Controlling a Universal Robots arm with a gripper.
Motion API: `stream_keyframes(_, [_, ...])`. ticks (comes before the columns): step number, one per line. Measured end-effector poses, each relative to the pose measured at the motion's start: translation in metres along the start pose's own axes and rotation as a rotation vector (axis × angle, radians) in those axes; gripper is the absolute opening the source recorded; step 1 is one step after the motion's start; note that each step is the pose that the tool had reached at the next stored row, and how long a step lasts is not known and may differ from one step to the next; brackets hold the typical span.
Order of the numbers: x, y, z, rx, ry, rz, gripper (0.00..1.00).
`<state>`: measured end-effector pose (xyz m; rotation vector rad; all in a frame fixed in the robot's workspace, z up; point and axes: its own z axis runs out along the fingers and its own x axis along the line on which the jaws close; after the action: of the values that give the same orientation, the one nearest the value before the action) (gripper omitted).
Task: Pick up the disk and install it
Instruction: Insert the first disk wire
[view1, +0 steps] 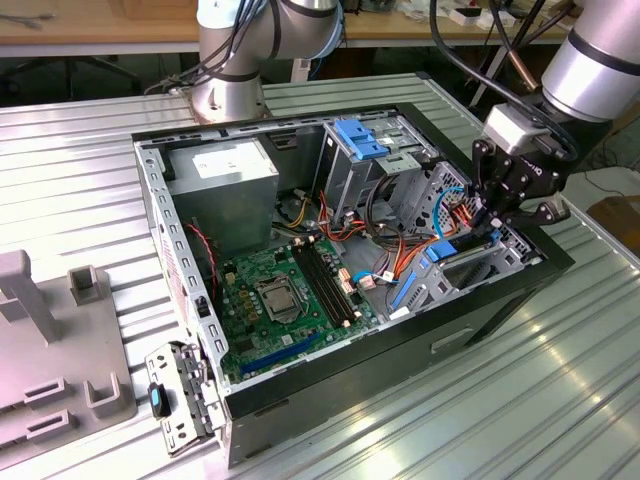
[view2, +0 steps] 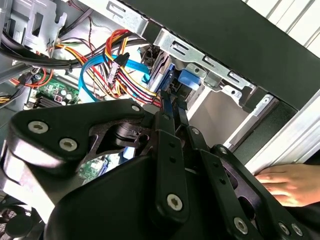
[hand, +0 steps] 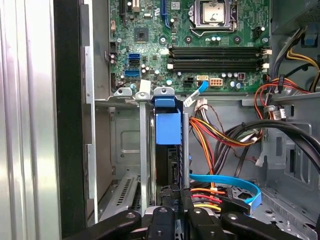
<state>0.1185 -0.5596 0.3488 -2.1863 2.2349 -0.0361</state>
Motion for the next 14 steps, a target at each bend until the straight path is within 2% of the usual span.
stream_keyframes(14, [0.0000,0.0001,0.0034,0.0000,0.0000,-0.002,0.17])
